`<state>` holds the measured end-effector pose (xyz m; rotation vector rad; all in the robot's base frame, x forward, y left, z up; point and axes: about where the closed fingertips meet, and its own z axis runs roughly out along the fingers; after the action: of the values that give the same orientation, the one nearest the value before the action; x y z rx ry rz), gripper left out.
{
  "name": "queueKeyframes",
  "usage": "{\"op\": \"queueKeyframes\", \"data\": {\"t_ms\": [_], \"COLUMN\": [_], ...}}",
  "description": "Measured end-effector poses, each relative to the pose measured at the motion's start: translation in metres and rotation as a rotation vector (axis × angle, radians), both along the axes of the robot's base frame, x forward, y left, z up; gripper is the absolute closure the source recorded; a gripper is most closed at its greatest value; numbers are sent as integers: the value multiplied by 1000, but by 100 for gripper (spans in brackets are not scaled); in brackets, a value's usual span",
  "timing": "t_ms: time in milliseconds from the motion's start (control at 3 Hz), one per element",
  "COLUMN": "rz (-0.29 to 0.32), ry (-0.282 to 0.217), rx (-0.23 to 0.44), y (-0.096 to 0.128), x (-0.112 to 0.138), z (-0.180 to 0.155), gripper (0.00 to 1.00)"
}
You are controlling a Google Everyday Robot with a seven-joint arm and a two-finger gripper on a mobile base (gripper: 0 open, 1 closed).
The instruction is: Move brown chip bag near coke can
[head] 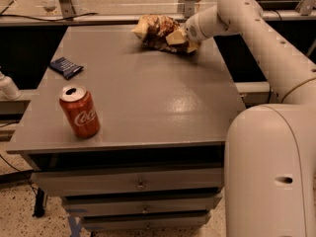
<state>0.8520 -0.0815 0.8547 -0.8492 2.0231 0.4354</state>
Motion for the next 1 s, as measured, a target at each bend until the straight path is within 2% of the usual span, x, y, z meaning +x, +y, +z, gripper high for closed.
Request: {"op": "queueKeyframes", "data": {"t_ms": [333,1000], "rz": [0,0], "ry": [0,0], "rx": [0,0], "y": [0,0], "x": [0,0], "z": [0,0], "gripper": [83,36]}}
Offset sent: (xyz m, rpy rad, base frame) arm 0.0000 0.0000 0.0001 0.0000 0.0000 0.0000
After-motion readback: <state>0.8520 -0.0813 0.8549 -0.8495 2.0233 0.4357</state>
